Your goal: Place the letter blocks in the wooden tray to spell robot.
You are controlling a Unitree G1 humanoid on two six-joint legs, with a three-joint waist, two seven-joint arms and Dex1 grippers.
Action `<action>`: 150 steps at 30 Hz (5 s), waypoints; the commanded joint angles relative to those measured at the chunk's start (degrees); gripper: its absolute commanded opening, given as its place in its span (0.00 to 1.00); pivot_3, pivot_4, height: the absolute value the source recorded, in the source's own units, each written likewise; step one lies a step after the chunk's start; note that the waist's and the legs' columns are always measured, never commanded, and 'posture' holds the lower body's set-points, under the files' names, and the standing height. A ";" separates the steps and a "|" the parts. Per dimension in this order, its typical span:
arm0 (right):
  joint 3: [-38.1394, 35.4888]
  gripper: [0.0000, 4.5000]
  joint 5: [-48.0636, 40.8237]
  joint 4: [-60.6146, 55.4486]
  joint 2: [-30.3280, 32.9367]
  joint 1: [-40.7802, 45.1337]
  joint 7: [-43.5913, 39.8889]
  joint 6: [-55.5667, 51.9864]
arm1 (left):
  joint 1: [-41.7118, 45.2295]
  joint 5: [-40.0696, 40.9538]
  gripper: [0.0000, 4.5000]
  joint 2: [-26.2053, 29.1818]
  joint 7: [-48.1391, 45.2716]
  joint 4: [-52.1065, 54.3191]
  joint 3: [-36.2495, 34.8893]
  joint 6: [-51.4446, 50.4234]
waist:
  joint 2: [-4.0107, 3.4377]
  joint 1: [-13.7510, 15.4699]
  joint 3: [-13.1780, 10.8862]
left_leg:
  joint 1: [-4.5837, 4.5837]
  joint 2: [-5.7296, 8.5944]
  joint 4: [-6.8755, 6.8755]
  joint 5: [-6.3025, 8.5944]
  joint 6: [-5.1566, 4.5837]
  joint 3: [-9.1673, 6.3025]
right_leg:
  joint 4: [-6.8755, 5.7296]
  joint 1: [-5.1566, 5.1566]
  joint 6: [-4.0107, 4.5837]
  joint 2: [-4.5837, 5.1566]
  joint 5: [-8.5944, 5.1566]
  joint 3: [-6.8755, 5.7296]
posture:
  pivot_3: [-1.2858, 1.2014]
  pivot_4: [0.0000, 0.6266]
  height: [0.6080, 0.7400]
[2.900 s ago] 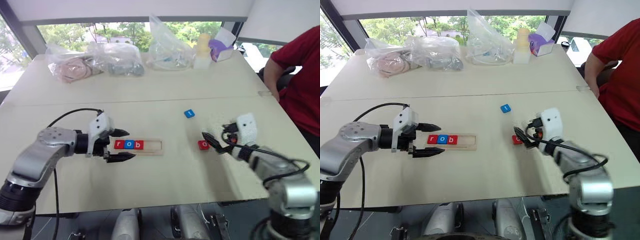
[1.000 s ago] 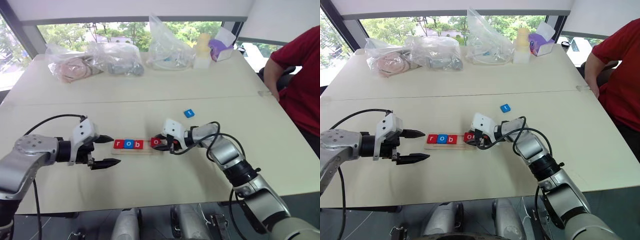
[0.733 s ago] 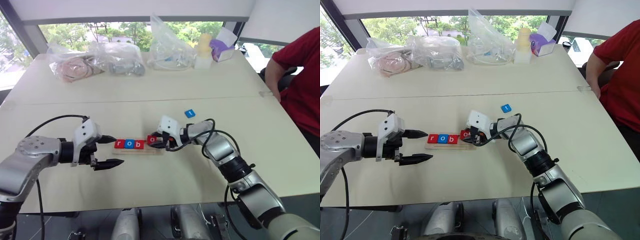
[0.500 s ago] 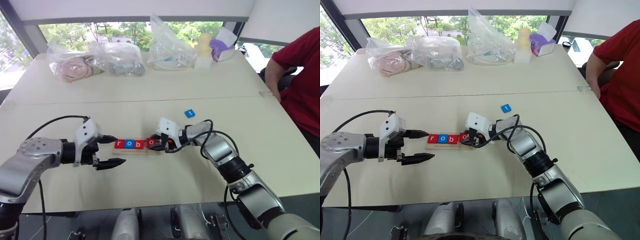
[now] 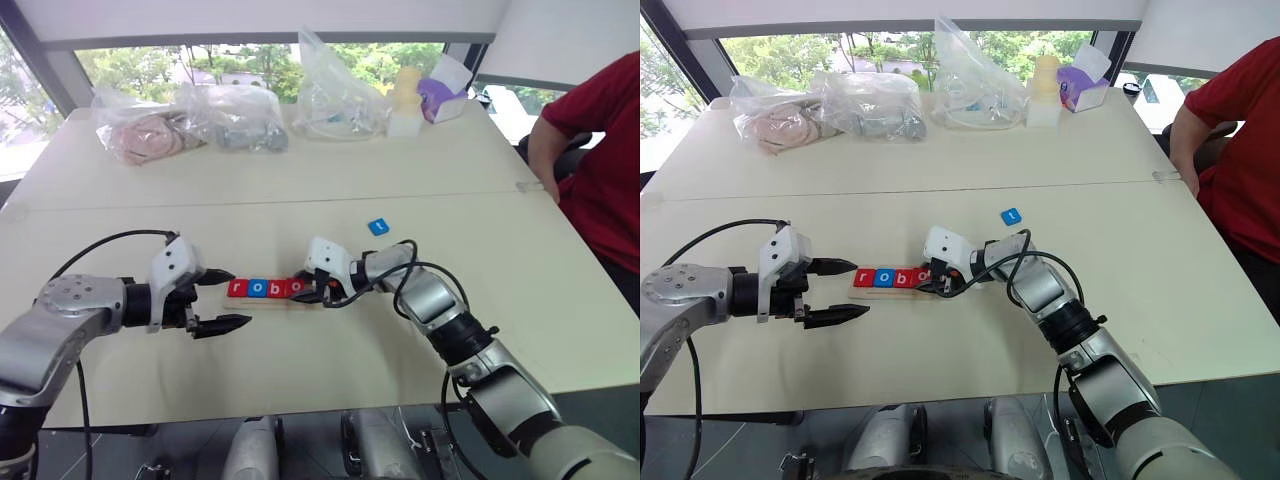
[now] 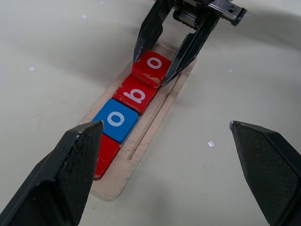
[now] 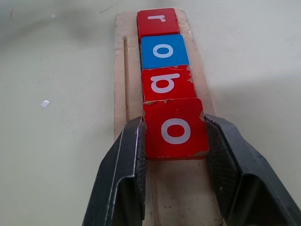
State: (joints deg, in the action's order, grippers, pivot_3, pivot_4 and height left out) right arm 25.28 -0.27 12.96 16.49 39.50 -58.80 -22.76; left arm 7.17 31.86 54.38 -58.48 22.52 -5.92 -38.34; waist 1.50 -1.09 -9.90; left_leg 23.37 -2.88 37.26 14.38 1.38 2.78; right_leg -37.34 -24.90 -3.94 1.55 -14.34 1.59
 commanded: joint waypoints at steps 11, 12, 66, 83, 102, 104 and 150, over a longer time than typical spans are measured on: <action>-4.57 0.98 -2.95 -3.37 -0.43 2.99 0.82 -1.85 | 0.73 -0.66 1.00 0.02 0.62 0.42 -0.87 1.08 | 0.00 0.02 0.00 | 0.00 0.00 0.00 0.00 0.00 0.00 | 0.00 0.00 -0.08 0.01 0.05 0.00 | 0.52 0.24 0.98; -6.74 0.98 -4.12 -3.87 -0.05 3.36 1.56 -3.55 | 0.61 -0.76 1.00 0.06 0.73 0.52 -0.93 1.13 | 0.00 0.04 0.00 | 0.01 0.00 0.00 0.00 0.00 0.00 | 0.00 0.00 -0.08 0.01 0.04 0.00 | 0.52 0.24 0.98; -29.73 0.28 -6.54 -39.43 -14.96 -16.99 57.23 -48.73 | 17.11 -15.68 1.00 -17.15 7.18 -7.14 15.46 10.36 | 0.01 -1.34 0.05 | 0.01 0.02 -0.09 0.00 0.00 -0.11 | -0.08 0.00 -0.16 0.00 0.10 -0.01 | 0.52 0.24 0.98; -36.20 0.99 -14.06 -36.05 -3.31 -14.46 42.84 -41.48 | 18.64 -16.10 1.00 -19.00 6.37 -11.10 14.06 12.36 | 0.00 -0.88 0.02 | 0.06 0.06 -0.01 0.00 0.00 -0.11 | 0.10 0.06 -0.14 0.03 0.08 -0.02 | 0.52 0.24 0.98; -15.45 0.99 -7.61 15.84 23.56 -4.14 -17.85 23.18 | 7.59 0.24 1.00 0.37 -5.63 -2.03 0.63 -1.74 | -0.01 -1.27 -0.14 | -0.13 0.02 0.01 0.11 -0.19 -0.11 | 0.16 0.24 0.03 -0.04 -0.11 -0.04 | 0.52 0.24 0.98; -14.09 0.99 -6.04 20.57 22.38 -1.92 -19.42 27.01 | 6.73 -0.09 1.00 0.23 -4.67 -1.41 1.10 -1.72 | 0.02 -1.13 -0.17 | -0.09 0.03 0.01 0.10 -0.19 -0.12 | 0.17 0.23 0.01 -0.02 -0.10 -0.05 | 0.52 0.24 0.98; -2.03 0.25 -4.35 -13.12 10.95 -1.48 -3.35 -10.45 | 4.48 -3.25 1.00 -0.17 1.01 3.37 2.34 -0.90 | 0.02 -1.05 -0.21 | -0.04 0.03 0.03 0.05 -0.08 -0.11 | 0.00 0.11 -0.11 0.00 0.02 -0.06 | 0.52 0.24 0.98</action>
State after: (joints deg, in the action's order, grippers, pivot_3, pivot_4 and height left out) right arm 23.42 -4.70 1.28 28.02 36.52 -62.58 -32.76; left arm 11.52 28.16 54.22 -57.68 24.49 -2.68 -39.50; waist 1.51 -2.14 -10.11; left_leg 23.33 -2.86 37.29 14.43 1.30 2.67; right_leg -37.34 -24.79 -4.05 1.54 -14.33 1.53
